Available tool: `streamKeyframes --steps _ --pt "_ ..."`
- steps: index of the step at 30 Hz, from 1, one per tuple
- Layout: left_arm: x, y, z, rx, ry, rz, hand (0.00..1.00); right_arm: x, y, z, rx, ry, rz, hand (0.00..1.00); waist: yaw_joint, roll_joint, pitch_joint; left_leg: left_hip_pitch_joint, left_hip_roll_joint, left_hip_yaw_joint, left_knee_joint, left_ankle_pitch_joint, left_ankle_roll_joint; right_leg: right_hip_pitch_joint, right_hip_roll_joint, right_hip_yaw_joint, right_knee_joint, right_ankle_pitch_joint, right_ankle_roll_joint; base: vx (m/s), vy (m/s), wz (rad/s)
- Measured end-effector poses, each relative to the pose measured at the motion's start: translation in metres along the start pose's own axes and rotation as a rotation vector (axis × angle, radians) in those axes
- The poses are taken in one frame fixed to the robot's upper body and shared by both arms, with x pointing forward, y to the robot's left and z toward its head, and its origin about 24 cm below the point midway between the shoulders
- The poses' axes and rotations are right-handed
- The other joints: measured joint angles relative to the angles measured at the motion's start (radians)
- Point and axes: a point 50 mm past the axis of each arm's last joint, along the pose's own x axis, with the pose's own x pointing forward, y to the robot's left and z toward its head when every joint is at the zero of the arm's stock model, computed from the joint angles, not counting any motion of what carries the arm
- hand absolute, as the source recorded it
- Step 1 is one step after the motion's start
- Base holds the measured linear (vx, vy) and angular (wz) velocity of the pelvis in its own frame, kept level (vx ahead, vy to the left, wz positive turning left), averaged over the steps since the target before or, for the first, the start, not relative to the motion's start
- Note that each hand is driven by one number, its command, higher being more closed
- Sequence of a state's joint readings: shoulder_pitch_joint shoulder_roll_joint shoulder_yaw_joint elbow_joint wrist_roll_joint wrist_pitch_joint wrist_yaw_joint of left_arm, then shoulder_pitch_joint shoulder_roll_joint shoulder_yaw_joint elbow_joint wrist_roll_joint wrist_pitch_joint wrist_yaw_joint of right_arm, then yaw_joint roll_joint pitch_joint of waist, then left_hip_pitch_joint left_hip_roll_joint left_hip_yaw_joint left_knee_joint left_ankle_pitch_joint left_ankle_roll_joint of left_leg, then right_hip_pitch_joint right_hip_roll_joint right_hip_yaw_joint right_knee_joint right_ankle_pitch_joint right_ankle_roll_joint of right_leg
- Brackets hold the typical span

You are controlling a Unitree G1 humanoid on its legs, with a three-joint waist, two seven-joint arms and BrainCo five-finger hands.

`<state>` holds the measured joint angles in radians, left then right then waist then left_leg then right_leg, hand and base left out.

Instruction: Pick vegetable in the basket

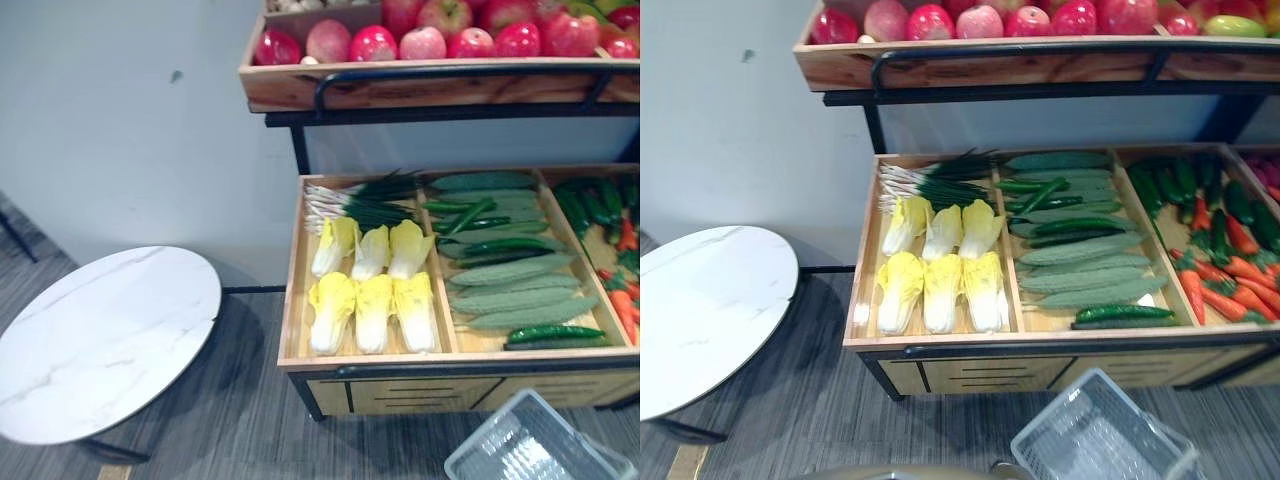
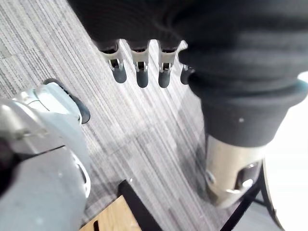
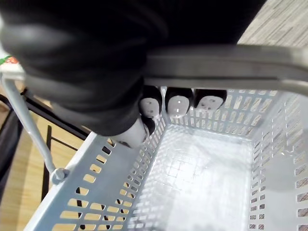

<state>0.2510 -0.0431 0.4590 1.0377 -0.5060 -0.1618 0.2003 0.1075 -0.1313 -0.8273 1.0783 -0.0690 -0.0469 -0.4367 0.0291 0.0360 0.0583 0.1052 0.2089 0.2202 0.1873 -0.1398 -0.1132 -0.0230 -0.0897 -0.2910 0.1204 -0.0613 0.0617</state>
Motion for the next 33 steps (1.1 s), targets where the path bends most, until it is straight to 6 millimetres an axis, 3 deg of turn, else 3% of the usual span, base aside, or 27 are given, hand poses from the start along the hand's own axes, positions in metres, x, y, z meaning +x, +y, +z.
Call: streamKeyframes --steps 4,6,8,11,14,17,21,23,28,33 --pt "0.003 0.003 0.008 -0.021 -0.013 0.056 0.0 0.002 -0.002 -0.003 0.036 0.043 -0.016 1.0 -0.001 0.002 0.0 0.022 -0.007 0.012 -0.098 0.038 -0.008 0.031 0.016 -0.029 -0.065 0.03 -0.013 -0.02 -0.032 0.23" --pt "0.005 -0.001 0.024 -0.059 -0.083 0.134 0.0 0.003 -0.005 -0.007 0.053 0.065 -0.023 1.0 -0.001 0.001 0.001 0.039 -0.011 0.01 -0.142 0.049 -0.011 0.056 0.024 -0.044 -0.118 0.059 -0.011 -0.03 0.029 0.23" --pt "0.004 -0.006 0.055 -0.119 -0.25 0.25 0.0 0.001 0.0 -0.005 0.041 0.054 -0.002 1.0 0.0 0.004 -0.002 0.038 -0.021 0.017 -0.159 0.049 -0.011 0.066 0.025 -0.04 -0.167 0.096 -0.009 -0.05 0.061 -0.04" --pt "-0.007 -0.024 0.105 -0.137 -0.494 0.262 0.0 -0.001 0.005 -0.004 0.012 0.031 0.02 1.0 -0.001 0.004 -0.001 0.037 -0.032 0.019 -0.187 0.048 -0.011 0.075 0.024 -0.037 -0.214 0.126 -0.008 -0.08 0.055 -0.03" --pt "-0.036 -0.059 0.149 -0.093 -0.802 0.166 0.0 -0.004 0.008 -0.004 -0.026 -0.014 0.041 1.0 -0.002 0.0 0.008 0.036 -0.042 0.02 -0.187 0.035 -0.004 0.082 0.018 -0.033 -0.233 0.143 -0.001 -0.06 0.026 0.01" --pt "-0.071 -0.088 0.17 -0.077 -1.017 0.033 0.0 -0.006 0.009 0.0 -0.055 -0.068 0.059 1.0 -0.004 0.007 0.008 0.034 -0.046 0.025 -0.182 0.016 -0.003 0.079 0.014 -0.025 -0.233 0.145 0.0 -0.02 0.03 -0.09" --pt "-0.11 -0.119 0.181 -0.08 -1.195 -0.171 0.0 -0.008 0.012 0.005 -0.074 -0.118 0.08 1.0 -0.021 0.012 0.007 0.036 -0.044 0.034 -0.183 0.012 -0.002 0.073 0.024 -0.012 -0.233 0.147 0.003 0.06 0.022 -0.08" --pt "-0.121 -0.129 0.182 -0.053 -1.239 -0.248 0.0 -0.009 0.016 0.007 -0.089 -0.14 0.094 1.0 -0.023 0.014 0.005 0.036 -0.041 0.048 -0.183 0.013 -0.006 0.062 0.03 0.005 -0.228 0.151 -0.002 0.1 0.018 -0.23" --pt "-0.142 -0.164 0.179 0.043 -1.301 -0.45 0.0 -0.01 0.019 0.011 -0.094 -0.173 0.107 1.0 -0.035 0.016 0.005 0.055 -0.044 0.075 -0.185 0.009 -0.002 0.058 0.035 0.039 -0.228 0.152 -0.002 0.09 0.027 -0.21" --pt "-0.154 -0.186 0.172 0.11 -1.312 -0.545 0.0 -0.015 0.03 0.021 -0.139 -0.253 0.167 1.0 -0.062 0.011 0.01 0.06 -0.054 0.104 -0.182 -0.006 0.003 0.039 0.031 0.084 -0.228 0.155 0.002 0.01 0.025 -0.26"
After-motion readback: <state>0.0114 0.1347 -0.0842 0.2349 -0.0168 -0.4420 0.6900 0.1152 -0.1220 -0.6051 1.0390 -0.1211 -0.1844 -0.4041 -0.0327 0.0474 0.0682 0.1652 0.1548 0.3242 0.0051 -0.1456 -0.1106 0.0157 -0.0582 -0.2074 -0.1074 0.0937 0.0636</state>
